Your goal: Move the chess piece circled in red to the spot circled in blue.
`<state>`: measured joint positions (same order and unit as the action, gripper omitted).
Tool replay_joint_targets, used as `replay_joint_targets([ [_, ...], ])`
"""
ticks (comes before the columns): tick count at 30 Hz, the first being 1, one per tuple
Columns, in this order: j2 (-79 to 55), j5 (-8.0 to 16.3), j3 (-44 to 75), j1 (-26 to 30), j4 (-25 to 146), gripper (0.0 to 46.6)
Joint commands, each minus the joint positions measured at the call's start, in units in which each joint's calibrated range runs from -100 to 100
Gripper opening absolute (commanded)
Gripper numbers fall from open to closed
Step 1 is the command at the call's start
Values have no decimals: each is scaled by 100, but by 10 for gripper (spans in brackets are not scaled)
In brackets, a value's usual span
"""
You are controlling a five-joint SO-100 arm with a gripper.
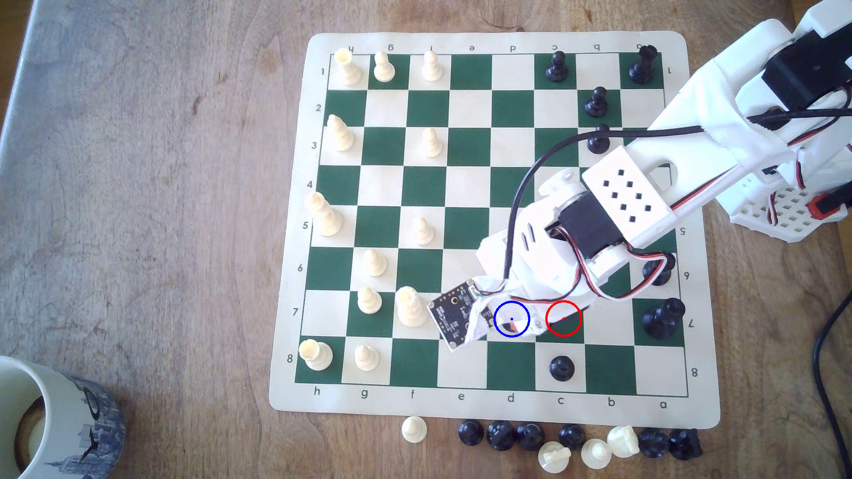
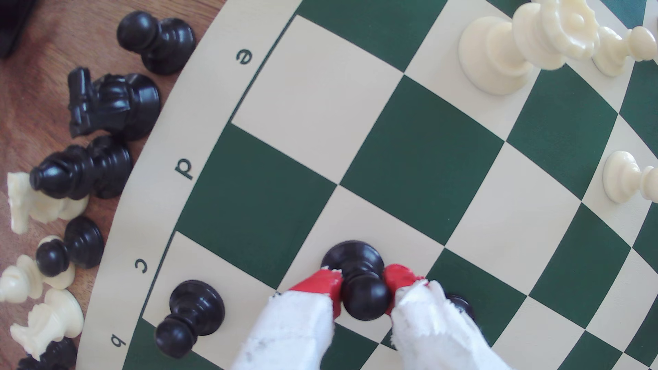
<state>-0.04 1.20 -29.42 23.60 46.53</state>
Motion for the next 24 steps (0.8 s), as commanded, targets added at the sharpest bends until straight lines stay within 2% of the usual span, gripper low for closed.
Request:
replay_joint_targets([
  [1, 55, -59, 467, -96, -92, 31],
  [6, 98, -59, 412, -103, -92, 42],
  [7, 106, -59, 403, -103, -67, 60],
  [8, 132, -59, 403, -96, 7, 108],
  [13, 344, -59, 367, -33, 179, 168],
  [18, 1040, -59, 249, 77, 580, 167],
  [24, 1948, -29, -250, -41, 793, 166],
])
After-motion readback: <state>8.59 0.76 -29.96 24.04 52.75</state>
